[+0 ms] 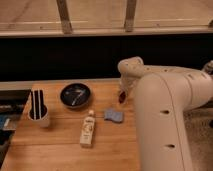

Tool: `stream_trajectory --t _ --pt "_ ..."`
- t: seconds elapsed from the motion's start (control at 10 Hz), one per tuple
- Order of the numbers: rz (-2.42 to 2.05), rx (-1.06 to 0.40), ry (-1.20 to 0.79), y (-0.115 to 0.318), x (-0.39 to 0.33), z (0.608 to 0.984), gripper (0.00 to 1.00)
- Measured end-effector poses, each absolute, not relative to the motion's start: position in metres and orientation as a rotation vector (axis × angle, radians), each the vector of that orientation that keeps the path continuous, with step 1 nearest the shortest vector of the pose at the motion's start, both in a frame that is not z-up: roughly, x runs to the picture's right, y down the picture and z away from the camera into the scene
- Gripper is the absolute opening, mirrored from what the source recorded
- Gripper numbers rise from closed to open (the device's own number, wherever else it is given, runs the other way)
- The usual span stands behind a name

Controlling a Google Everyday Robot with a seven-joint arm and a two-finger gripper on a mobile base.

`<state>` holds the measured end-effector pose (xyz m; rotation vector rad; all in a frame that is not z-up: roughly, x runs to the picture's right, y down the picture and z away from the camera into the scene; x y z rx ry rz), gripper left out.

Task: Drag the pepper across the table

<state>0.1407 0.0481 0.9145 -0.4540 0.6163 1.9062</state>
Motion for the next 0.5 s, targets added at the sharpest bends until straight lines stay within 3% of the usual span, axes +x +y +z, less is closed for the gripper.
stream_trajectory --t 0.5 --pt "2.055 -0.378 0.663 0.050 0.222 0.888 0.00"
